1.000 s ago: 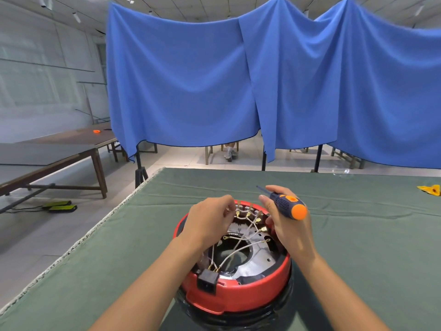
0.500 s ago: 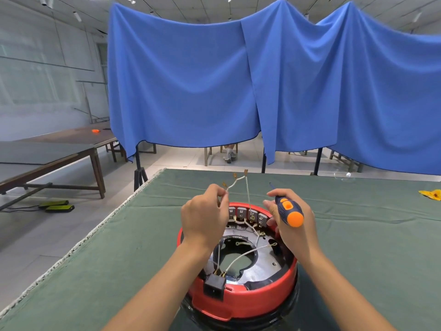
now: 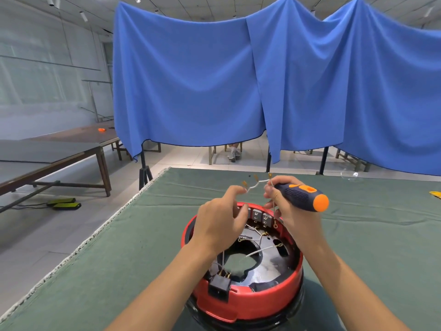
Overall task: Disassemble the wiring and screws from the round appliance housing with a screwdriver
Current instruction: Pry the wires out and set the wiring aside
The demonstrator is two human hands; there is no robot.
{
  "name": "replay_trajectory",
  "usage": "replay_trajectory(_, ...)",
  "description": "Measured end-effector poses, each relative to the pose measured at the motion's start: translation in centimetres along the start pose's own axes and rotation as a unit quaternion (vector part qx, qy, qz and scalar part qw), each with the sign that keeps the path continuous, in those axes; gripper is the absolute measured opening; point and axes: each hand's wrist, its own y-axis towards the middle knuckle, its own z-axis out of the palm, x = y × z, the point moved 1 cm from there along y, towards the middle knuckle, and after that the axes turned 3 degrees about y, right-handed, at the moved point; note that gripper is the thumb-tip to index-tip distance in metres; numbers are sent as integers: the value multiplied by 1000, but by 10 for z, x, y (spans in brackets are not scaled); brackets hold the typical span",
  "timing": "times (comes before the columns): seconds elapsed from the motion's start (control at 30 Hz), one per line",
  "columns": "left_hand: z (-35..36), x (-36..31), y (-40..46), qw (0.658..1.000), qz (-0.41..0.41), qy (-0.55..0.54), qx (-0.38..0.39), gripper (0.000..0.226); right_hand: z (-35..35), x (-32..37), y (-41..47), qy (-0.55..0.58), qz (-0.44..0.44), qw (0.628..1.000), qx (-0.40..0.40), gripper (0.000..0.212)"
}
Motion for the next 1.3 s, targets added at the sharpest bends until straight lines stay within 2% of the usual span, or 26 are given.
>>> replay_trajectory(0.13,-1,-3,-1,1000,23,-13,17,74,-15,5,7,-68,-54,995,-58,15)
replay_trajectory(0.2,-2,-4,-2,999,26,-14,28,86,-27,0,10,-94,-39,991,-87,18)
replay_trajectory(0.23,-1,-3,-2,999,26,-7,40,83,-33,-4,11,-102,-24,989,-103,19)
replay_trajectory(0.3,2,0,-3,996,18,37,81,61,-46,-15,12,-132,9,983,-128,17)
replay_trajectory(0.4,9,7,0,982,-35,121,139,32,-60,-33,11,-184,63,968,-156,14)
replay_trajectory(0.5,15,14,1,966,-72,177,173,33,-64,-48,7,-219,107,957,-156,19)
replay_trajectory(0.6,15,17,1,964,-87,199,155,33,-64,-57,5,-237,122,953,-146,21)
replay_trajectory(0.83,16,19,2,956,-105,219,165,34,-69,-61,4,-333,92,929,-131,12)
replay_trajectory(0.97,17,20,1,957,-109,213,167,32,-63,-48,3,-307,66,940,-131,9)
replay_trajectory(1.03,16,20,2,961,-110,193,164,29,-55,-38,3,-284,46,951,-111,11)
replay_trajectory(1.17,-3,14,5,985,-152,9,85,15,-35,-27,0,-261,43,964,-35,13)
replay_trajectory(1.2,-11,13,4,985,-157,-5,66,13,-31,-27,-1,-278,53,959,-14,13)
replay_trajectory(1.3,-32,15,-3,973,-184,93,101,18,-23,-28,-2,-332,70,940,16,15)
